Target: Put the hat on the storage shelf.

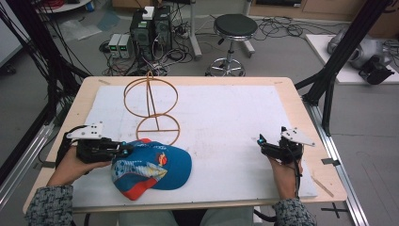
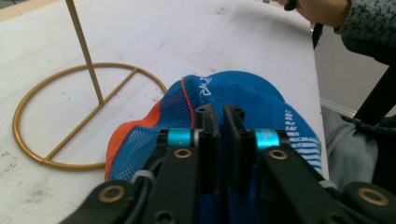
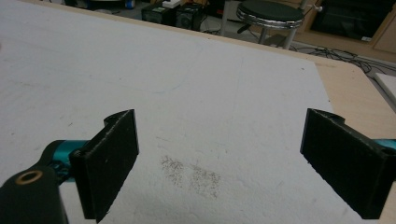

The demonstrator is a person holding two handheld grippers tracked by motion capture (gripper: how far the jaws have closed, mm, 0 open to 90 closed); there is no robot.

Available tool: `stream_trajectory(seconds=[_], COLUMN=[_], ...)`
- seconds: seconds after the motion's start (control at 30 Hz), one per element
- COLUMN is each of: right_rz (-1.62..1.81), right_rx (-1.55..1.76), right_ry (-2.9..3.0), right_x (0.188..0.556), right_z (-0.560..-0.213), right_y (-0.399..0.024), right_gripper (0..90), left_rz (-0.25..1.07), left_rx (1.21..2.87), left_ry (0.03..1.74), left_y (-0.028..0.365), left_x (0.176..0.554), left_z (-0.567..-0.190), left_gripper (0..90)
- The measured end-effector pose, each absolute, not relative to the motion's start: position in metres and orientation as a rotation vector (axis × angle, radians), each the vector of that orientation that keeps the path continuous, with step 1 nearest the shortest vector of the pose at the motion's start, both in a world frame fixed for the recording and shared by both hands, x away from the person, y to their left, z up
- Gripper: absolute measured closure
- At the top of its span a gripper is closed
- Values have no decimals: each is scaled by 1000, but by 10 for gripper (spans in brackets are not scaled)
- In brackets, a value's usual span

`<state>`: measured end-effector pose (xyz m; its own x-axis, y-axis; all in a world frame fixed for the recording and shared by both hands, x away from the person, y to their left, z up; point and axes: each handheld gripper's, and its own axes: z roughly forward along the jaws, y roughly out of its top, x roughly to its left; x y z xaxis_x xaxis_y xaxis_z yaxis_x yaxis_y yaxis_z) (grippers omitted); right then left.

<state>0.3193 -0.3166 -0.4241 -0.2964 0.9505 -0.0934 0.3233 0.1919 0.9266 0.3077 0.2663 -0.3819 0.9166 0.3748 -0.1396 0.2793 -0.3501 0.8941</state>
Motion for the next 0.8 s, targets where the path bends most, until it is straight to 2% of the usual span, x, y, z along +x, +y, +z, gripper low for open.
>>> stream_trajectory(seconds=[0.33,0.5,0.8], right_rz=[1106,1108,1119], right_rx=[1200,1205,1221], right_ry=[1753,1756,1749], right_x=[320,320,319], right_z=[-424,-425,-425], right_y=[-317,-317,-321], right_gripper=[105,105,105], left_rz=[113,162,174], left_rx=[1917,1899,1887], left_ry=[410,370,303], left_y=[260,253,241], left_x=[303,295,287], left_z=[-371,-357,-334], left_gripper=[873,873,873])
